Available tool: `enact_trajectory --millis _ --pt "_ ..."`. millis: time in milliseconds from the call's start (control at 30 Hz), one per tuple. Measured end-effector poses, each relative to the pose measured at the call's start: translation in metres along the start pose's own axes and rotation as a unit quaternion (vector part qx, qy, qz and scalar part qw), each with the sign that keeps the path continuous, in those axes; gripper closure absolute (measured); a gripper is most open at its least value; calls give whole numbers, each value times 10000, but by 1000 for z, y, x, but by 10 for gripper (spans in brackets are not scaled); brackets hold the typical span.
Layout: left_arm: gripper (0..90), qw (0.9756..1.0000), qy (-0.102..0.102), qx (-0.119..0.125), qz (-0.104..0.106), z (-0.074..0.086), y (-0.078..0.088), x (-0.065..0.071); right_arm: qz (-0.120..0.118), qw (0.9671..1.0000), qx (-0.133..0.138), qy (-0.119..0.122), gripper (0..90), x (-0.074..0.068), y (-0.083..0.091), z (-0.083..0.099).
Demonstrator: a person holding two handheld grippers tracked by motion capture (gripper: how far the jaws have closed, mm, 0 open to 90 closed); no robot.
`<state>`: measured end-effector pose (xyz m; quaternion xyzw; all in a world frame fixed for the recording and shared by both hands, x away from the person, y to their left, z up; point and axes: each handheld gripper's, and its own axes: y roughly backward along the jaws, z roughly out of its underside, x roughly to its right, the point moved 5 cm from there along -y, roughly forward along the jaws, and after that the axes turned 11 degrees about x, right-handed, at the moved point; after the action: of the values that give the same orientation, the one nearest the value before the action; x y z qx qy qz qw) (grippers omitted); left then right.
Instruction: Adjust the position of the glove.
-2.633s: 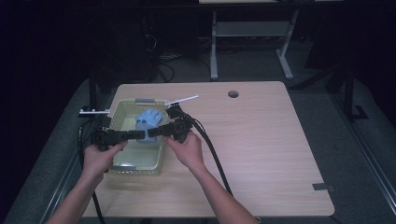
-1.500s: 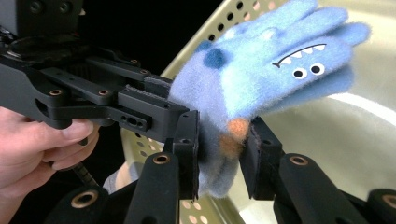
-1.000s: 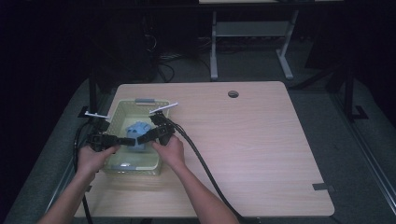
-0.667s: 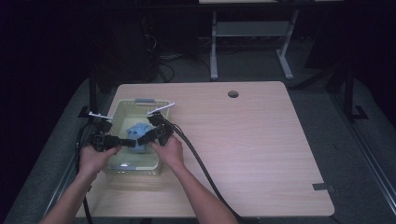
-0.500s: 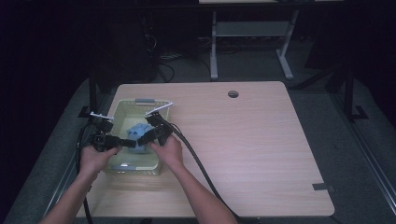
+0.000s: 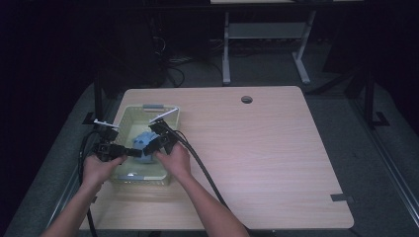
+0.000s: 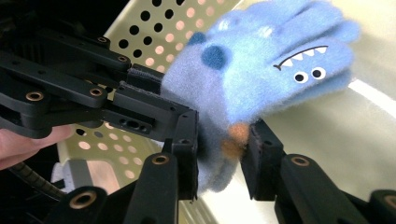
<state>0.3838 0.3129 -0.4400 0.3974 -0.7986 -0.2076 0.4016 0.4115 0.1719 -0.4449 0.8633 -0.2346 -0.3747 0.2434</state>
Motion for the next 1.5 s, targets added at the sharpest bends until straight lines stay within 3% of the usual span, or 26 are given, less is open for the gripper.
enact_trajectory --millis 67,100,133,233,367,533,667,700,800,933,1033,1067,1100,1200,1267,1367,1400,1500 --pt "731 9996 -136 -157 -171 2 -4 -1 260 9995 33 195 667 -1 4 -2" --pt "731 9995 -108 -235 -199 3 -7 -1 343 9991 68 234 667 -1 7 -3" --pt "754 9995 -108 -235 -199 3 -7 -1 310 9992 97 238 666 -1 9 -4" --pt "740 9969 -235 -560 -491 6 -18 2 279 9993 154 207 666 -1 17 -6" --pt "654 9962 -205 -578 -618 6 -19 0 185 9995 226 150 662 0 26 -8" --pt "590 9948 -271 -427 -884 -2 -5 -6 53 9997 246 79 648 3 35 -8" --pt "666 9935 -468 -297 -990 -11 5 -3 -52 9996 289 16 642 4 40 -9" --pt "695 9930 -616 -311 -962 -14 7 1 -58 9995 313 20 639 4 43 -9" --pt "723 9927 -617 -395 -955 -13 -2 5 -88 9994 320 4 634 6 45 -9" --pt "732 9905 -596 -658 -1050 -7 -16 2 -126 9992 363 -63 626 8 49 -9" --pt "709 9854 -639 -1059 -1170 -1 -26 -6 -193 9990 386 -65 607 9 51 -9" --pt "706 9854 -639 -1059 -1170 -1 -26 -6 -193 9990 386 -65 607 9 51 -9" --pt "705 9869 -562 -998 -1134 -2 -26 -8 -205 9989 407 -76 606 8 53 -9" --pt "699 9872 -616 -899 -1161 -4 -22 -8 -228 9987 456 -94 600 8 55 -10" --pt "692 9899 -592 -733 -1056 -8 -17 -5 -382 9977 525 -169 587 9 56 -11" --pt "691 9909 -597 -653 -1009 -9 -13 -4 -424 9974 542 -204 577 9 58 -11" --pt "688 9926 -559 -536 -932 -11 -11 -2 -434 9975 523 -172 571 9 58 -11" --pt "678 9940 -560 -364 -866 -13 -9 3 -480 9971 567 -178 565 9 61 -10"
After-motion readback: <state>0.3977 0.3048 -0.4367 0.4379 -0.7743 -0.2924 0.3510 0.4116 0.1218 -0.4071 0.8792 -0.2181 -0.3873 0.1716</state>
